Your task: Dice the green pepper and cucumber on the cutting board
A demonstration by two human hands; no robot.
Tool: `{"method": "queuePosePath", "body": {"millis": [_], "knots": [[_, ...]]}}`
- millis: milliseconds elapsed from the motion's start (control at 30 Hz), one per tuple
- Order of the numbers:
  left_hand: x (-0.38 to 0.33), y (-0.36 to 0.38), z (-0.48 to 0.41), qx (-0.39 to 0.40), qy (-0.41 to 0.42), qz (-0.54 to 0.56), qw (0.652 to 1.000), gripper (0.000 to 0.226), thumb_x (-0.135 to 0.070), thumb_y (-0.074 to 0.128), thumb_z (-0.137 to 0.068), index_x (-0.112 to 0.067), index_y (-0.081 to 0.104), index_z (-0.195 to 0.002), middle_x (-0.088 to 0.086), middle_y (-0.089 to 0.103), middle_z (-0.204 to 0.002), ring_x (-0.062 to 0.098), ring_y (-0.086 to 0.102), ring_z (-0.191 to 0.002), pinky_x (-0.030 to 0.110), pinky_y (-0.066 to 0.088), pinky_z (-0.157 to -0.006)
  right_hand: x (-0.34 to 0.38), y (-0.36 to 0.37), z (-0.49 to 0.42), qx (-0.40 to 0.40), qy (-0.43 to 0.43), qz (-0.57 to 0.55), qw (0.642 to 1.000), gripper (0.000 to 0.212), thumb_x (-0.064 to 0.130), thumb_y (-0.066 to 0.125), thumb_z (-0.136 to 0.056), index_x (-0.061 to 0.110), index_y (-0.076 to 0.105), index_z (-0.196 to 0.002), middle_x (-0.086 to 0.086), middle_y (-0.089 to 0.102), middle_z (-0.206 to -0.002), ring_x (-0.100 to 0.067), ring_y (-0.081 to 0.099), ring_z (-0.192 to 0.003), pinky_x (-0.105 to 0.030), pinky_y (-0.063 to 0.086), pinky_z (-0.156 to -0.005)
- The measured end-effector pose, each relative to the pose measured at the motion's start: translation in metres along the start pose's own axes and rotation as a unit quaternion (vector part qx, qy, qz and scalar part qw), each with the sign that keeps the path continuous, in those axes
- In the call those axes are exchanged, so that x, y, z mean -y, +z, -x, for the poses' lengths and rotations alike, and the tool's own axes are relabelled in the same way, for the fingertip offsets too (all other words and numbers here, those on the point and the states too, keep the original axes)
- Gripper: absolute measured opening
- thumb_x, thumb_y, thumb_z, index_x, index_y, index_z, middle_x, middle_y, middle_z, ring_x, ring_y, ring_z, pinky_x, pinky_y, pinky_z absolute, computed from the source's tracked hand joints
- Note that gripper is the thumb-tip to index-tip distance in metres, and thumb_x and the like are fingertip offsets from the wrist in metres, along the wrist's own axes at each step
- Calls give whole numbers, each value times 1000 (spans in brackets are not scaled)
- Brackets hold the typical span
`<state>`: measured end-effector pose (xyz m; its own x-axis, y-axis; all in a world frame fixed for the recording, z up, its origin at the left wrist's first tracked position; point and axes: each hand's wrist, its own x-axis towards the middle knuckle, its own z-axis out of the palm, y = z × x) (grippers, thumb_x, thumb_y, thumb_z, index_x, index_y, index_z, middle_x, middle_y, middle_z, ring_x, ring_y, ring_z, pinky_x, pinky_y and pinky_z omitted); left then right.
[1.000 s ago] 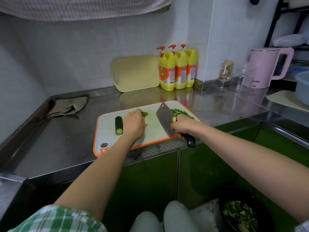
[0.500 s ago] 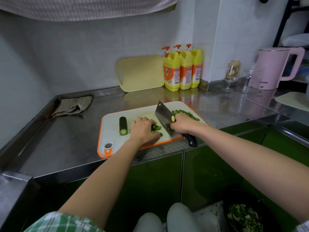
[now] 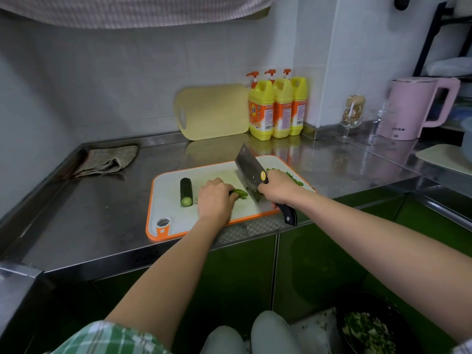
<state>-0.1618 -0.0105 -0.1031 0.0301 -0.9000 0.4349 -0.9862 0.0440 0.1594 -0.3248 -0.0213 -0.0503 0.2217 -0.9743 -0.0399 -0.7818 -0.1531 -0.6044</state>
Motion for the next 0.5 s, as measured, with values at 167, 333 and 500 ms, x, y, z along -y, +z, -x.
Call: {"method": "queuePosePath", "body": {"millis": [167,333,500], "knots": [[-7,0,1,19,4,-14,1000,33,-35,54,-88,-19,72,-111,8,60,-108,28,51,-103,36,39,-81,1,0,2,32,8,7,999,11,6,43,-91,2,53,-94,-13,57,-63,-21,54,-44,-25,43,-43],[5,-11,11,64,50,5,997,66,-57,37,-77,-22,65,-124,3,57,-114,24,47,-107,36,34,-87,2,-1,7,48,16,19,999,9,6,44,-93,3,52,-91,-11,54,-54,-17,48,-36,-24,41,-41],[7,-4,12,34,57,39,997,40,-45,53,-92,-19,70,-117,5,63,-110,26,53,-103,37,42,-87,8,-5,9,31,14,10,999,13,6,43,-90,2,52,-99,-13,57,-63,-19,52,-41,-24,41,-41]]}}
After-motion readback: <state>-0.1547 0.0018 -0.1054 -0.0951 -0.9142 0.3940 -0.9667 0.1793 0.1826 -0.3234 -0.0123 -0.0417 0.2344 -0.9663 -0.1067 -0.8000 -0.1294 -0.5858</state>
